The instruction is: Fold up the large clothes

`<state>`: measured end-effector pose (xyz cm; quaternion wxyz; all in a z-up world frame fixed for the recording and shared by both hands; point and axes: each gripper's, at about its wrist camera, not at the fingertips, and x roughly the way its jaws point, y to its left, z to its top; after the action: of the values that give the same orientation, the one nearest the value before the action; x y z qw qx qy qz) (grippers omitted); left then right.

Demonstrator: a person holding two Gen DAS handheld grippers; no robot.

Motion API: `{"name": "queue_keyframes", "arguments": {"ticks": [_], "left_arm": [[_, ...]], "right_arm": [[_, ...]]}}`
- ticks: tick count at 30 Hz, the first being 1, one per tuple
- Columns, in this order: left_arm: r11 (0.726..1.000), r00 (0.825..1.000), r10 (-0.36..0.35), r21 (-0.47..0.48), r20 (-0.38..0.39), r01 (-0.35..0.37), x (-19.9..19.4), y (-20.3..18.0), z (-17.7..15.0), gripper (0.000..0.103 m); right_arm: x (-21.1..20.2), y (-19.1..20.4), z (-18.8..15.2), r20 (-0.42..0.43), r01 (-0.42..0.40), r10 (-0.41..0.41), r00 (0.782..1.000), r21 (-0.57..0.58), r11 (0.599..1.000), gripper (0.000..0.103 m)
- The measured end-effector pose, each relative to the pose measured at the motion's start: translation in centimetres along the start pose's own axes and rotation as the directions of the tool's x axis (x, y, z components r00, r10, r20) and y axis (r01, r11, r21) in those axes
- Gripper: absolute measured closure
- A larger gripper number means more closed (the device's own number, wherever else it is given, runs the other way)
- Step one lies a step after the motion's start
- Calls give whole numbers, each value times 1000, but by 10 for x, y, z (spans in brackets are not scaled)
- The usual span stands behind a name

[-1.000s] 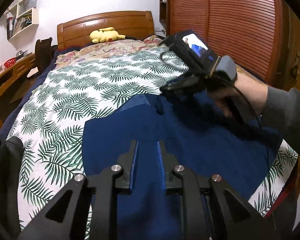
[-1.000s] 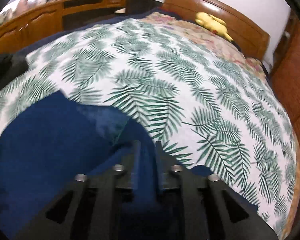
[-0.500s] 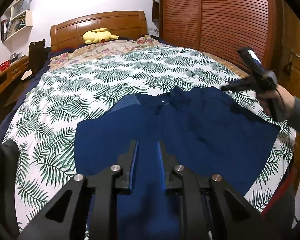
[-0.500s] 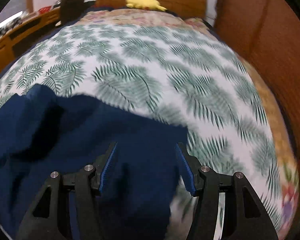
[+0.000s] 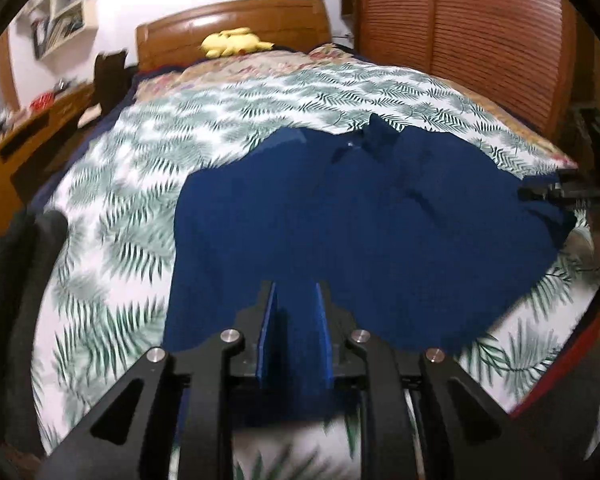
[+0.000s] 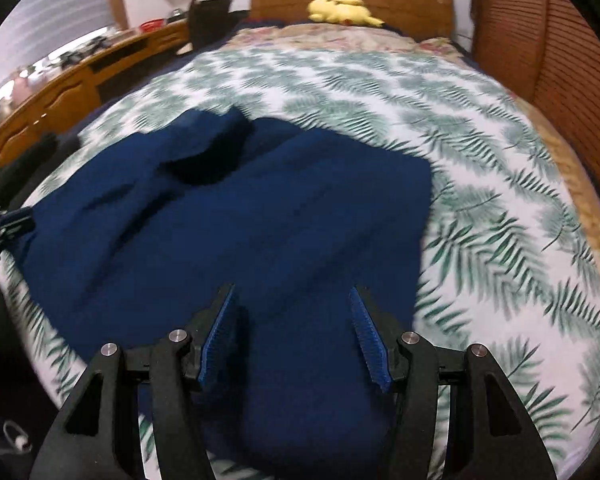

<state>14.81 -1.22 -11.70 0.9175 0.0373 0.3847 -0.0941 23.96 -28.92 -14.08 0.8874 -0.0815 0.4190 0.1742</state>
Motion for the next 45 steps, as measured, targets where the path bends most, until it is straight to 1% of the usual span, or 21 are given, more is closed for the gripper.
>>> {"name": "queue_keyframes", "arguments": {"ticks": [2,4,6,8,10,12,15,16,17,19,21,23,26,27,29,34,39,41,45], "left_arm": [[1000,1000,13,-14,-8,-14,-6,2,-7,85],[999,1000,28,-20,-14,-28,-12,7,-13,85],[999,999,44,-27,-17,-45,-16,15,-18,85],[998,999,43,-40,-29,-44,-17,25,-21,84],[998,999,41,-54,-36,-43,-18,36,-25,82],[997,999,33,-64,-35,-35,-17,43,-27,80],[997,998,52,-53,-44,-54,-12,53,-33,79],[997,997,57,-55,-53,-60,-10,58,-36,75],[997,997,39,-69,-63,-43,-7,63,-39,72],[996,997,12,-88,-75,-18,-4,69,-43,69],[996,997,7,-88,-79,-14,-3,70,-47,66],[995,996,12,-100,-83,-20,0,72,-49,59],[992,995,38,-120,-90,-49,4,72,-50,52],[991,995,45,-118,-89,-55,3,72,-51,51],[991,995,57,-119,-85,-67,3,71,-52,50],[980,995,48,-186,-82,-63,2,75,-58,50],[982,993,68,-171,-98,-84,3,72,-56,50],[982,993,64,-172,-100,-80,2,72,-56,50],[977,995,35,-209,-90,-53,-4,76,-60,50]], "right_arm": [[-2,7,-8,1,-25,25,1000,-13,1000,44],[-2,12,-17,-5,-28,28,1000,-24,999,44],[3,15,-25,-30,-9,8,1000,-37,999,44],[6,12,-32,-49,-2,2,999,-11,1000,44],[9,11,-36,-65,4,-5,998,-12,1000,44],[9,13,-38,-65,18,-20,998,-23,1000,44],[12,17,-39,-65,55,-56,996,-23,998,44],[13,19,-40,-63,73,-74,995,-25,997,44],[14,20,-40,-61,82,-83,995,-23,996,44],[16,22,-41,-53,102,-103,993,-18,995,44],[17,23,-42,-40,113,-113,993,-20,993,44],[18,22,-45,-20,109,-109,994,-3,994,44],[16,22,-51,20,106,-106,994,9,994,44],[16,23,-52,30,109,-109,994,5,994,44],[16,24,-55,52,115,-114,992,-5,993,44],[15,21,-60,99,92,-93,991,18,996,44],[15,19,-62,125,83,-85,988,25,996,44],[14,20,-63,133,89,-91,987,23,996,44],[14,20,-64,130,88,-90,987,23,996,44]]}}
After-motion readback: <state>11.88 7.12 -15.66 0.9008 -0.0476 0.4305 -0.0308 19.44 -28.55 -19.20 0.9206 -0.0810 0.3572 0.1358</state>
